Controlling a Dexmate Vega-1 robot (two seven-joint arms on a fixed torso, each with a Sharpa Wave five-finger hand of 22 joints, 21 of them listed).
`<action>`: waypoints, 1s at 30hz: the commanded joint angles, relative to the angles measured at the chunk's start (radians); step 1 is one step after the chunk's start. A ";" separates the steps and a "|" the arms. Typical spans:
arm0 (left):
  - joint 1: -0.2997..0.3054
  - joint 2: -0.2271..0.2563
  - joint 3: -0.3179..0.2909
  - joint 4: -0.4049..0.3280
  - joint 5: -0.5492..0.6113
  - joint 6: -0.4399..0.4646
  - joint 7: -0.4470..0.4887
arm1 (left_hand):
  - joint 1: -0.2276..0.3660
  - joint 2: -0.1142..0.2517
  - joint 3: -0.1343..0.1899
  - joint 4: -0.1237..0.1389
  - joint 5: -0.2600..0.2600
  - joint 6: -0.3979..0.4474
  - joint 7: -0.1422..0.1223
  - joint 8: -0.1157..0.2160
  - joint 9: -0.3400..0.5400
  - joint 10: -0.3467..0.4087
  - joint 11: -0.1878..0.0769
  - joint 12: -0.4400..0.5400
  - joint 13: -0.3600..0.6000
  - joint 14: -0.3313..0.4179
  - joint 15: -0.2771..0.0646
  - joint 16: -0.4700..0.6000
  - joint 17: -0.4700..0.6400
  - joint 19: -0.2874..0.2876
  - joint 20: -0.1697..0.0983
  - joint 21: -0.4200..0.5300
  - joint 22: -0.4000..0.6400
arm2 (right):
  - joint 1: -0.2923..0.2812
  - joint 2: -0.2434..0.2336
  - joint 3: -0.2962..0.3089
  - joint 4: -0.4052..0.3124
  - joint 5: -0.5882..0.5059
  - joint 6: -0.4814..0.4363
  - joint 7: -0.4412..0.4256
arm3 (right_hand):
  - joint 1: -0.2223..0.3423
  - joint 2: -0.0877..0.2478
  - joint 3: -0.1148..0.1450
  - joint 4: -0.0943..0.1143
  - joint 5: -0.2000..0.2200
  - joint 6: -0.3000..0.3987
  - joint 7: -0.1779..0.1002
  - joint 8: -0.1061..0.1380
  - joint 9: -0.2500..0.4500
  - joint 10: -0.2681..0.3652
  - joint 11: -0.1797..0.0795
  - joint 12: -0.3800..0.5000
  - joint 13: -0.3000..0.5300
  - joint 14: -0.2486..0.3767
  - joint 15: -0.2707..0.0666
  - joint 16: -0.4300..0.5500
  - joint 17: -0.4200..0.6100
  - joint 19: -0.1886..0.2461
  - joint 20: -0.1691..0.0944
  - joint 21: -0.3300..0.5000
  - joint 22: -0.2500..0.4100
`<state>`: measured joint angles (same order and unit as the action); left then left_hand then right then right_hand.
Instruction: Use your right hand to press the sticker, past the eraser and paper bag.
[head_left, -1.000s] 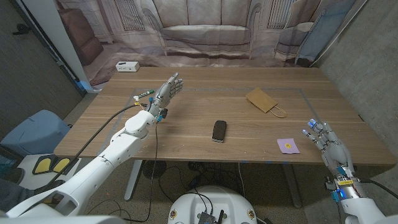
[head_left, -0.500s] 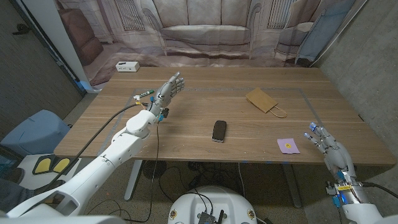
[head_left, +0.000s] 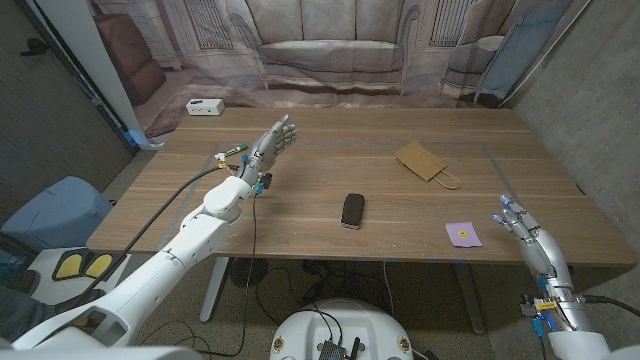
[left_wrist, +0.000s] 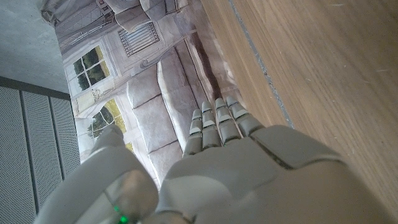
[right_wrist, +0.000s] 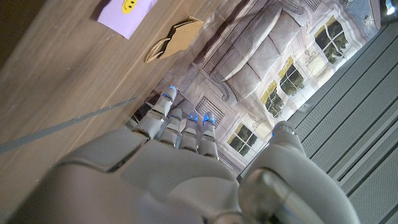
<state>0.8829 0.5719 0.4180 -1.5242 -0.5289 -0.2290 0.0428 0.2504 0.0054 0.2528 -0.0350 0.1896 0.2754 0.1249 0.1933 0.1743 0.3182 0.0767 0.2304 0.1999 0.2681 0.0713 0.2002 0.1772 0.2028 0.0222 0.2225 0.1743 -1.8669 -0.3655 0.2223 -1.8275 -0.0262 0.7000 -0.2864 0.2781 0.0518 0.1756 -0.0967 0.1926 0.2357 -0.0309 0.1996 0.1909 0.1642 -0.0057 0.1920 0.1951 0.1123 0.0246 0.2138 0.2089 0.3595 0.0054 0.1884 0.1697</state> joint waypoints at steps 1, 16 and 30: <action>-0.018 -0.003 0.004 0.013 0.005 0.001 -0.009 | 0.002 0.013 0.003 -0.009 -0.002 0.006 -0.003 0.006 0.006 0.001 0.006 0.001 0.001 0.003 0.004 -0.004 0.002 -0.001 0.010 -0.007 0.002 | -0.019 0.056 0.024 -0.060 -0.228 -0.087 -0.131 | 0.005 0.003 0.001 -0.010 0.004 0.008 -0.012 0.001 -0.002 -0.006 0.002 -0.003 0.001 -0.011 0.001 -0.007 0.000 -0.008 -0.005 0.002 0.002; -0.046 -0.023 0.015 0.056 0.000 -0.008 -0.030 | 0.003 0.017 0.004 -0.012 -0.002 0.010 -0.015 0.005 0.006 0.004 -0.005 0.000 0.001 0.001 0.003 -0.007 0.002 -0.003 0.015 -0.011 0.003 | -0.047 0.048 0.012 -0.119 -0.422 -0.197 -0.259 | 0.008 -0.010 -0.005 -0.022 0.005 -0.018 0.014 -0.013 -0.002 0.003 0.053 0.003 -0.002 -0.042 -0.022 -0.016 -0.002 -0.045 -0.025 -0.005 0.002; -0.040 -0.019 0.014 0.045 0.014 -0.012 -0.015 | 0.004 0.022 0.006 -0.014 -0.002 0.011 -0.017 0.003 0.007 -0.002 -0.002 -0.004 0.001 -0.002 0.004 -0.009 0.002 -0.008 0.020 -0.016 0.003 | -0.070 0.006 -0.019 -0.169 -0.592 -0.332 -0.386 | 0.005 -0.019 -0.011 -0.026 0.007 -0.020 -0.008 -0.010 -0.002 -0.005 0.045 0.001 -0.003 -0.050 -0.028 -0.016 -0.003 -0.054 -0.030 -0.004 0.002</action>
<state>0.8398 0.5510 0.4319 -1.4719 -0.5268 -0.2360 0.0157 0.2516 0.0148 0.2540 -0.0416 0.1896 0.2877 0.1124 0.1933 0.1795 0.3181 0.0767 0.2304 0.2001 0.2680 0.0713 0.1922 0.1772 0.1943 0.0364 0.2101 0.1743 -1.9170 -0.3301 0.2282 -1.9526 -0.4838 0.4729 -0.5782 0.2828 0.0405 0.1640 -0.1165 0.1936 0.2137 -0.0273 0.1881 0.1861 0.1624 0.0468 0.1919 0.1907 0.0656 -0.0001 0.1990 0.2044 0.3087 -0.0268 0.1844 0.1697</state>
